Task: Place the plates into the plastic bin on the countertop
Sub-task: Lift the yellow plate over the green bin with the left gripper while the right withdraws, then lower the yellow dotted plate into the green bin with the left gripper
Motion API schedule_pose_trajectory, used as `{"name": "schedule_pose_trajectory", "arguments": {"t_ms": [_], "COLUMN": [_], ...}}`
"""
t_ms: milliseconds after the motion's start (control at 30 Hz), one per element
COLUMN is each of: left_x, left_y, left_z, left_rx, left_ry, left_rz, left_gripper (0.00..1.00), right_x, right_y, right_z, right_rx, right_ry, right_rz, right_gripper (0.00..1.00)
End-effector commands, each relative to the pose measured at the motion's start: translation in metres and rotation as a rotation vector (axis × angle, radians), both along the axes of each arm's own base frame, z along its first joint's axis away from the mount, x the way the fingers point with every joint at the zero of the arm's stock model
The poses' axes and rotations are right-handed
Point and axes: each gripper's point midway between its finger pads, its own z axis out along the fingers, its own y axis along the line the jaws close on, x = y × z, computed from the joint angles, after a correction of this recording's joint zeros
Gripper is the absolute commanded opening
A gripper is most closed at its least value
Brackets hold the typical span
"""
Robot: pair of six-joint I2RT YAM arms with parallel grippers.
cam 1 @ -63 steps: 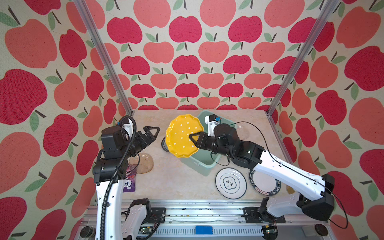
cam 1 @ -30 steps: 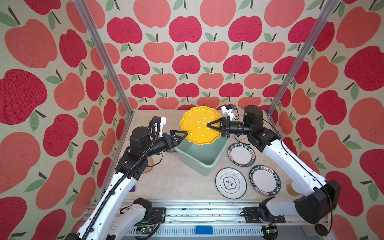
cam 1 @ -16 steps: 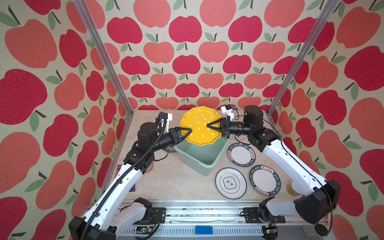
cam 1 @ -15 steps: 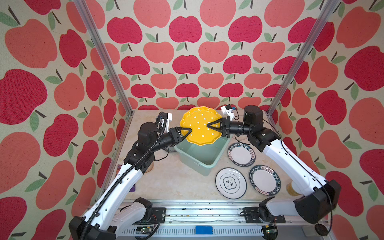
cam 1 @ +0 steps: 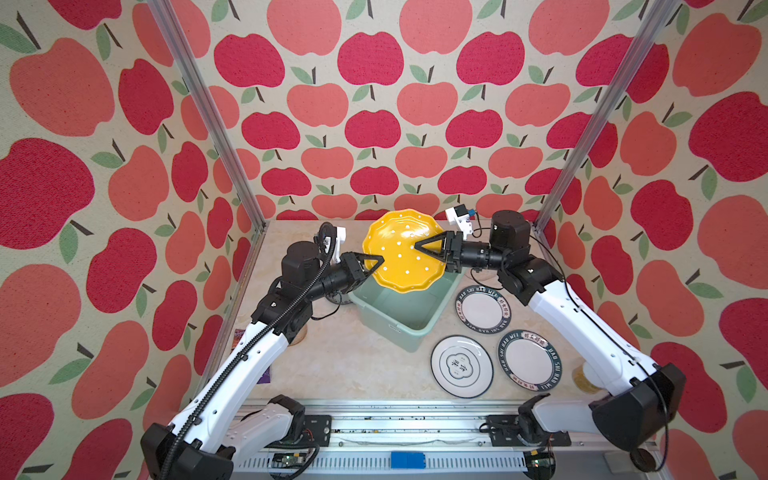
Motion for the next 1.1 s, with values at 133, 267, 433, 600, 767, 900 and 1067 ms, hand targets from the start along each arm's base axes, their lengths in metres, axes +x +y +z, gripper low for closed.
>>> {"name": "schedule_pose_trajectory", "arguments": {"t_ms": [133, 267, 433, 600, 767, 900, 1067], "left_x": [-0.008, -0.004, 0.002, 0.012, 0.029, 0.033, 0.036], "left_y": [0.013, 0.017, 0.023, 0.025, 0.017, 0.012, 0.002], "left_z": [0.013, 0.008, 0.003, 0.001, -0.008, -0.022, -0.036], "left_rx": [0.089, 0.132, 0.166, 0.204, 0.233, 0.255, 0.223], "left_ry": [-0.052, -0.021, 0.019, 0.048, 0.114, 0.224, 0.322], "left_rz": [0.118, 0.201, 0.310, 0.418, 0.468, 0.517, 0.568], "left_gripper": [0.00, 0.00, 0.00, 0.00, 0.00, 0.00, 0.00], "right_x": [0.011, 0.017, 0.017, 0.012, 0.006, 0.002, 0.000], "right_y": [-0.049, -0.085, -0.115, -0.118, -0.124, -0.127, -0.132], "right_z": [0.026, 0.023, 0.024, 0.018, 0.016, 0.014, 0.017], "right_rx": [-0.144, -0.231, -0.276, -0.269, -0.265, -0.265, -0.263], "right_ry": [-0.127, -0.148, -0.174, -0.158, -0.157, -0.158, -0.169], "right_rz": [-0.277, -0.464, -0.609, -0.612, -0.626, -0.626, -0.647], "right_gripper": [0.72, 0.74, 0.74, 0.74, 0.74, 0.74, 0.74]}}
